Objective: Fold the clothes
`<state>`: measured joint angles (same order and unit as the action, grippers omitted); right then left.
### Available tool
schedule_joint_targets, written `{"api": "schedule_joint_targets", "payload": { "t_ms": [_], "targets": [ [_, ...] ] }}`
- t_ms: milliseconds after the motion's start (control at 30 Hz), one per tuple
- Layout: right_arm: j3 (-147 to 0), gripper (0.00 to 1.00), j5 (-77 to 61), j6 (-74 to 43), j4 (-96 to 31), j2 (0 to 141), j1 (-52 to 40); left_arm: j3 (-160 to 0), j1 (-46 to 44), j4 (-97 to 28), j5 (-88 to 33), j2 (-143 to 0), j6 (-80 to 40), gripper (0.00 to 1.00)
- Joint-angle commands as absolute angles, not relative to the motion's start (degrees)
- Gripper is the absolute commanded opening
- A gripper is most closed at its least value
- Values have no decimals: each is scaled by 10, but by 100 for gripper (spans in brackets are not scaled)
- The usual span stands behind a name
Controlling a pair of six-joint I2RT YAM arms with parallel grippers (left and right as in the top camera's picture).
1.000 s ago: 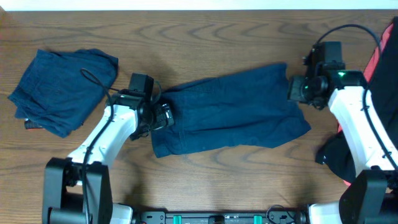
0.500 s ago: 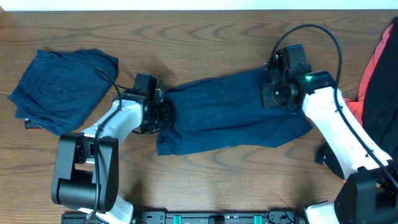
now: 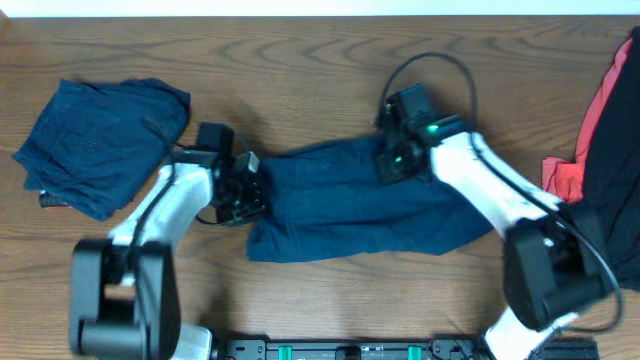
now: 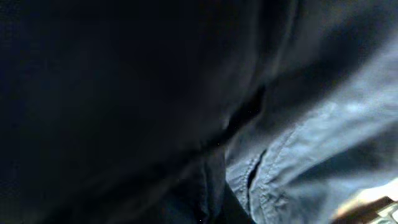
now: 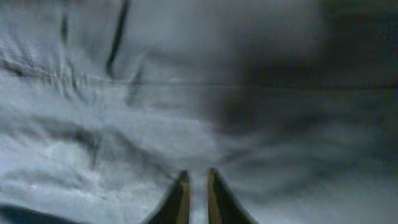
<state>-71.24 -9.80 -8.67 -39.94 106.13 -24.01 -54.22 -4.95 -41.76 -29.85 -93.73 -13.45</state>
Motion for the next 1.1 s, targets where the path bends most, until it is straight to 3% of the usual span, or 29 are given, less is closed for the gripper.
{"api": "schedule_joint_targets", "payload": {
  "t_ms": [0,133,333,467,600,733,933,1067],
  "targets": [
    [-712,1,-196,-81,-392,1117,-278,-590,-36,-435,-309,-865,-125,6],
    [-712,1,-295,-81,-349,1180,-340,-624,-36,-447,-309,-807,-125,6],
    [-712,5,-247,-147,-242,1209,-415,-682,-36,-510,-311,-761,-129,6],
    [-727,14,-243,-163,-204,1205,-422,-690,-36,-523,-310,-748,-129,6],
    [-763,18,-196,-163,-281,1177,-399,-689,-36,-532,-304,-751,-129,6],
    [-792,25,-63,-160,-399,1109,-349,-688,-37,-540,-305,-756,-129,6],
    [-788,20,58,-123,-528,1065,-267,-688,-46,-539,-305,-756,-130,6],
    [-744,18,77,-123,-528,1073,-219,-688,-59,-537,-304,-756,-130,6]
  ]
}}
